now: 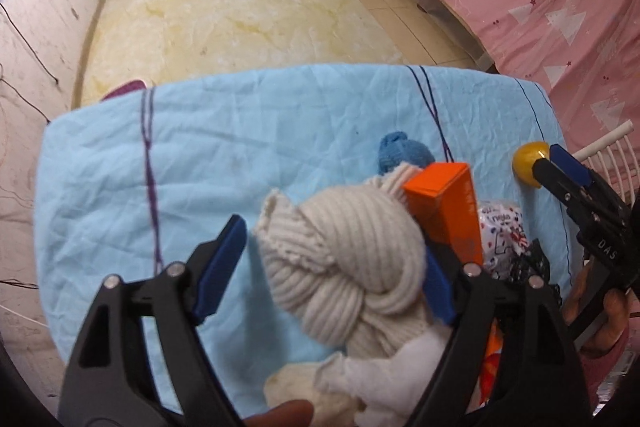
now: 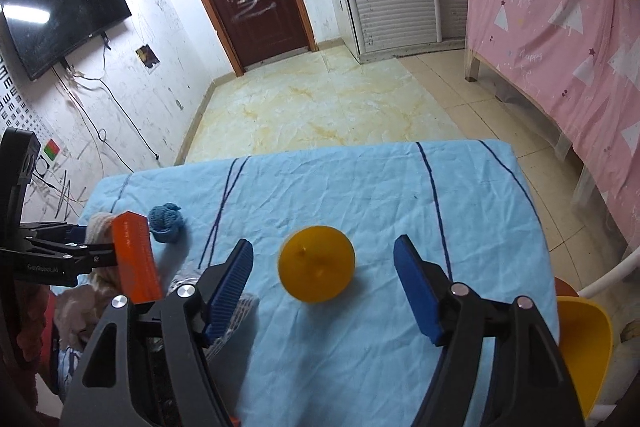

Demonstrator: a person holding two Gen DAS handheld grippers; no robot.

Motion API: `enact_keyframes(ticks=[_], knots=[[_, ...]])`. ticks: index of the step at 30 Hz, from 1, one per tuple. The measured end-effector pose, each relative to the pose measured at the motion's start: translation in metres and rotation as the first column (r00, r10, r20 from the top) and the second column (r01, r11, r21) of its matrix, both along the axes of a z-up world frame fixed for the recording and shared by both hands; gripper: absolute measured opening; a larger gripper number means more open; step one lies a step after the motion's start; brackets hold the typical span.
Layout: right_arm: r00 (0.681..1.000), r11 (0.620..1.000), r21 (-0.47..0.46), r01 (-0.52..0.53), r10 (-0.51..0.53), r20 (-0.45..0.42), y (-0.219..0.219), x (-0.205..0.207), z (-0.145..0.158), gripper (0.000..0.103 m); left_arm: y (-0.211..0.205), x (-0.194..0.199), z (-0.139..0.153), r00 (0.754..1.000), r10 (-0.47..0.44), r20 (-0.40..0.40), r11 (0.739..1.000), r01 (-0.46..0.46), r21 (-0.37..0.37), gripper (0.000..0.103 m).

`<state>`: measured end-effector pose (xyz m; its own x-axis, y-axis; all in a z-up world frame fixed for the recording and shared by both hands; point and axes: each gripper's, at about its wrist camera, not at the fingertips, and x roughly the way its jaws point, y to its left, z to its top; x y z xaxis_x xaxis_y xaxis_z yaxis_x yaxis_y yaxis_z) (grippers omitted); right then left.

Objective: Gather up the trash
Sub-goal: 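Grasp the cream yarn ball with the left tool while the right tool grasps the yellow ball, then carry the yarn ball and yellow ball to the yellow bin and release both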

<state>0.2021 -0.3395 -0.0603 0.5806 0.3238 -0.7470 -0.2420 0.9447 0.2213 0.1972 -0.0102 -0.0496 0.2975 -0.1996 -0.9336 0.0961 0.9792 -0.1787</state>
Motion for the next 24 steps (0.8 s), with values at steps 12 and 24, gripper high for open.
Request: enact_keyframes(ticks=[12,24], knots=[[0.999,0.999,-0.016,-0.035,0.035,-0.012,0.008,0.009,-0.012,0.052,-0.013,-0.005,-0.002,0.999,-0.013,0.048,0.998,0.010,0.063,0.057],[0.997,0.998,0.037,-0.045,0.043,0.057,-0.004,-0.014,0.003,0.035,0.005,-0.025,0.045,0.982,0.085,0.168,0.986,-0.108,0.131,0.057]])
